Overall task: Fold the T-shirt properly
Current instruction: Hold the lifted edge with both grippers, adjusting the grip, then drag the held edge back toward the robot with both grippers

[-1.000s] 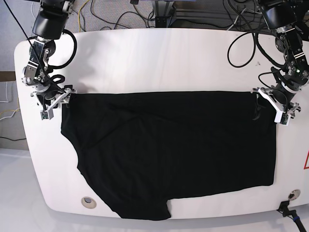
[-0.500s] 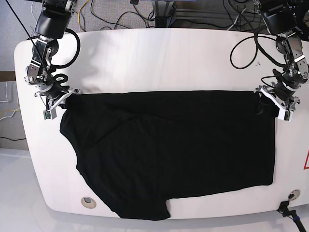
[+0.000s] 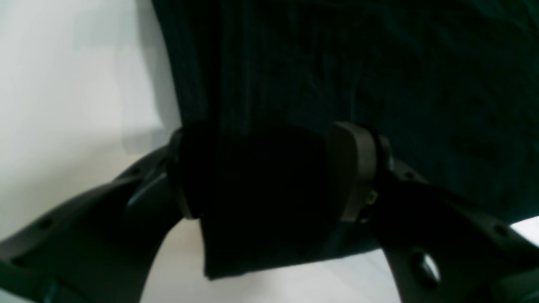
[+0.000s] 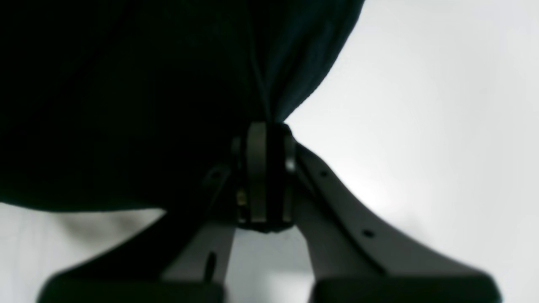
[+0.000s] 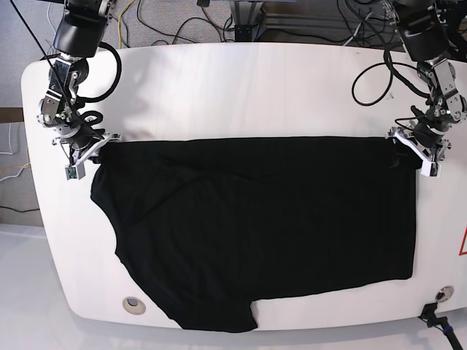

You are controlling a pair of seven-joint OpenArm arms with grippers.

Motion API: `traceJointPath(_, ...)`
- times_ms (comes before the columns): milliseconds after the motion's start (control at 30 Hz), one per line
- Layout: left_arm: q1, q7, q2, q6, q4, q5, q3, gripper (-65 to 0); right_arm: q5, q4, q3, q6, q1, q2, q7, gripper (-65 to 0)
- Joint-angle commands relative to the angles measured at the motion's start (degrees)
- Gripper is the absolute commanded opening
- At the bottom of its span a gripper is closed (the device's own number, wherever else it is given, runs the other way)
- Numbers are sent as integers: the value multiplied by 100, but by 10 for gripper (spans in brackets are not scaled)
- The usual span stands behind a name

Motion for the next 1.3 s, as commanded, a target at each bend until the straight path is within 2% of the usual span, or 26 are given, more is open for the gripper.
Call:
traceJointPath(0,-14,-164,-174,-8,87,-10,-30,-253,-112,43,5,-13,16,51,-182,-650)
traceJointPath(400,136,-164,-165,-8,95,491,-390,-253,-139,51,-4,-13,16,-55,-182,-650)
traceJointPath(567,303,-164,-165,-8,95,491,-381,-253,-130,51,-4,-13,16,-55,-182,-650)
traceJointPath(700,320,-164,-25,-8,87,500,-381,-257,-139,51,-4,-13,16,-55,-182,-650)
traceJointPath(733,373,-164,-16,-8,87,500,-372,-273,-130,51,-4,-13,16,-55,-182,-650)
traceJointPath(767,399,-164,-7,-8,87,500,-372,-317,-130,51,-4,-13,16,-55,-182,-650)
traceJointPath(800,399,-164,-7,-8,87,500,-364,-383,-130,51,-4,-13,16,-55,-182,-650)
traceJointPath(900,399,-155,2,-8,87,500,-364,-639,-121,51,-4,-13,16,-55,-182,-650)
traceJointPath(1133,610,-155,19,-8,254,456,-21,-650,-112,298,31,-13,-274,-46,-182,-650)
traceJointPath(1267,1006,3,309,-8,966,464,85,-650,-103,658,49,-13,-784,-46,-182,-650)
